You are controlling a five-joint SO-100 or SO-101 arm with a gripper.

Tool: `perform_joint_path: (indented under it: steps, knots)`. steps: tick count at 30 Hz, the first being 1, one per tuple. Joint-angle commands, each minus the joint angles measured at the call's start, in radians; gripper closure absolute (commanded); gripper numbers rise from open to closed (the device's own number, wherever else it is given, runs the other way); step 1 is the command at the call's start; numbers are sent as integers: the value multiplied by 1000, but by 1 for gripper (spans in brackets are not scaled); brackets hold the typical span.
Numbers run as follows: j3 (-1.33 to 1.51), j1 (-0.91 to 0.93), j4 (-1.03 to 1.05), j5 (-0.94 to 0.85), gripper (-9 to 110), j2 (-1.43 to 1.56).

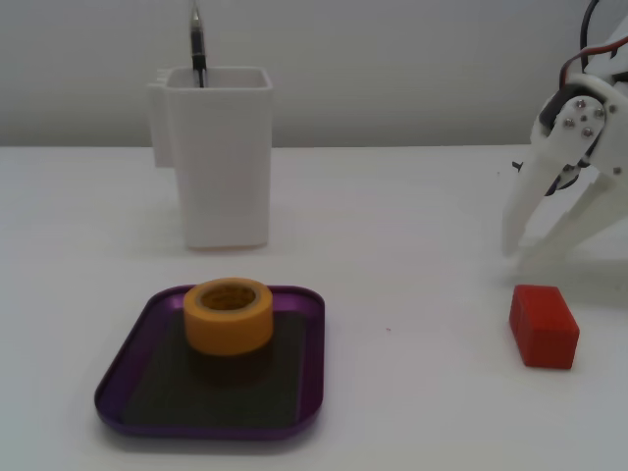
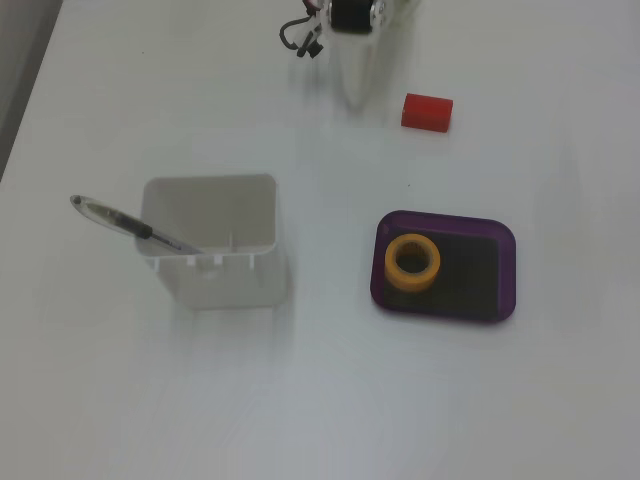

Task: Remove the yellow tape from the box.

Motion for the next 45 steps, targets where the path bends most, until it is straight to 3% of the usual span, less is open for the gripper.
perform_joint_path:
  steps: [1,45]
  knots:
    - [6,-14,-37,-5,101,35]
    - [-12,-9,-44,-6,101,35]
